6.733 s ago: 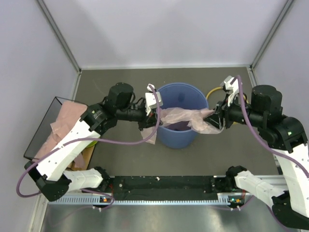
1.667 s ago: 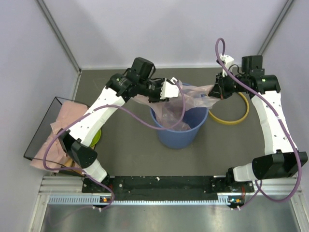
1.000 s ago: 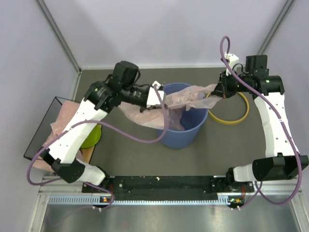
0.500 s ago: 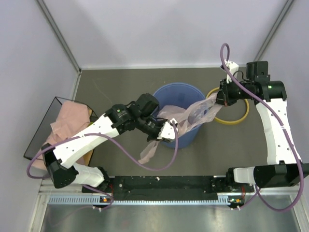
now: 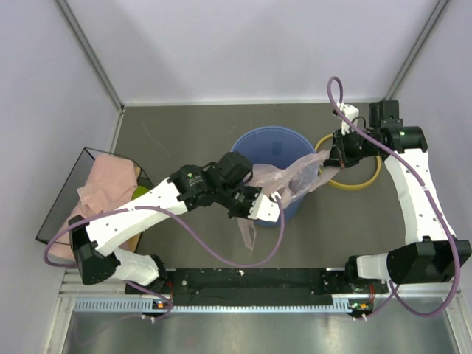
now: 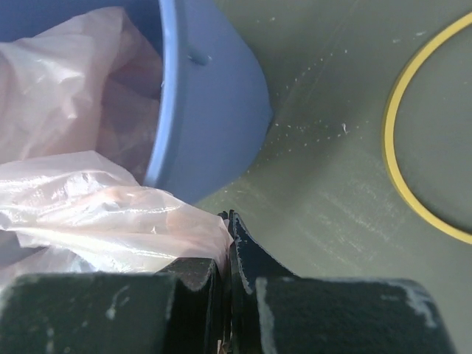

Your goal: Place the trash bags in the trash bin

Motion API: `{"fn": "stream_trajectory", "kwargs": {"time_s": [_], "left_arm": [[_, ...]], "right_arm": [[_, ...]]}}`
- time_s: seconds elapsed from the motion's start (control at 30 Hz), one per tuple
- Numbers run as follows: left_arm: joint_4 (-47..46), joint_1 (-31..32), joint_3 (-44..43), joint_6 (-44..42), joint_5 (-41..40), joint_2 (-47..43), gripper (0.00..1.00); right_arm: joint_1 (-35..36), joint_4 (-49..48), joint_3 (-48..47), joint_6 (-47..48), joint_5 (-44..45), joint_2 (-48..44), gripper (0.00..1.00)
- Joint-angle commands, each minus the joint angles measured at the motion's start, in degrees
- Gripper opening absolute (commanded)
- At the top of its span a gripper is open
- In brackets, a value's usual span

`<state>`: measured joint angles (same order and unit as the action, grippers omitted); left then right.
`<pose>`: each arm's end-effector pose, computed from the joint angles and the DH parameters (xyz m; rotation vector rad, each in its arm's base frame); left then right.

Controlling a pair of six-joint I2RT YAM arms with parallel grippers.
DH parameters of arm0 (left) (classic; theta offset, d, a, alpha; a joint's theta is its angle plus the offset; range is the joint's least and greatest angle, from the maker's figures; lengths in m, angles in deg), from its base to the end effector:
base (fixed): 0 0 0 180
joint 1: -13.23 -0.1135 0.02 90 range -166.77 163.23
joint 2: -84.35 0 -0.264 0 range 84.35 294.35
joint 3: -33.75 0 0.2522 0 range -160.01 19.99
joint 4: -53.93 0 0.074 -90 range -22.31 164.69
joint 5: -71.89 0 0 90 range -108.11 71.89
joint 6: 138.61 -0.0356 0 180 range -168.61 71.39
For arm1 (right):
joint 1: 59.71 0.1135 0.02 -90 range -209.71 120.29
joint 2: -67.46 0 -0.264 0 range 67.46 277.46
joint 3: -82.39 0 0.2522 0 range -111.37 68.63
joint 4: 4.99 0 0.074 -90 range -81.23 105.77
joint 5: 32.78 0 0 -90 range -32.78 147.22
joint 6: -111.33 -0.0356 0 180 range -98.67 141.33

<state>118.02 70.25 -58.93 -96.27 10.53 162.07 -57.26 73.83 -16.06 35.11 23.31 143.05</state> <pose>0.1361 -0.2411 0.3570 2.0296 1.2794 -0.6803 0.2436 0.0303 0.3814 -0.5653 2.3644 0.6612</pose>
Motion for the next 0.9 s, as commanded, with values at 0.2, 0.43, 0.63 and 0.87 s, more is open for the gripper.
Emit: {"fn": "stream_trajectory", "kwargs": {"time_s": [0.2, 0.43, 0.63, 0.87], "left_arm": [[4.68, 1.87, 3.87, 2.65, -9.13, 2.62, 0.13], [12.43, 1.52, -11.16, 3.27, 4.65, -4.14, 0.57], [14.28, -0.83, -18.03, 9.32, 5.12, -9.23, 0.6], [-5.4, -2.87, -5.94, 24.19, -11.4, -13.28, 0.51]], "right_arm": [[-1.23, -7.57, 3.65, 1.52, 2.71, -0.71, 0.0], [-1.23, -8.54, 3.91, 1.42, -0.37, -1.59, 0.0], [-1.23, -9.86, 5.05, 0.46, -0.1, -2.82, 0.0], [-1.32, -10.56, 5.23, -1.04, -0.28, -3.87, 0.0]]}}
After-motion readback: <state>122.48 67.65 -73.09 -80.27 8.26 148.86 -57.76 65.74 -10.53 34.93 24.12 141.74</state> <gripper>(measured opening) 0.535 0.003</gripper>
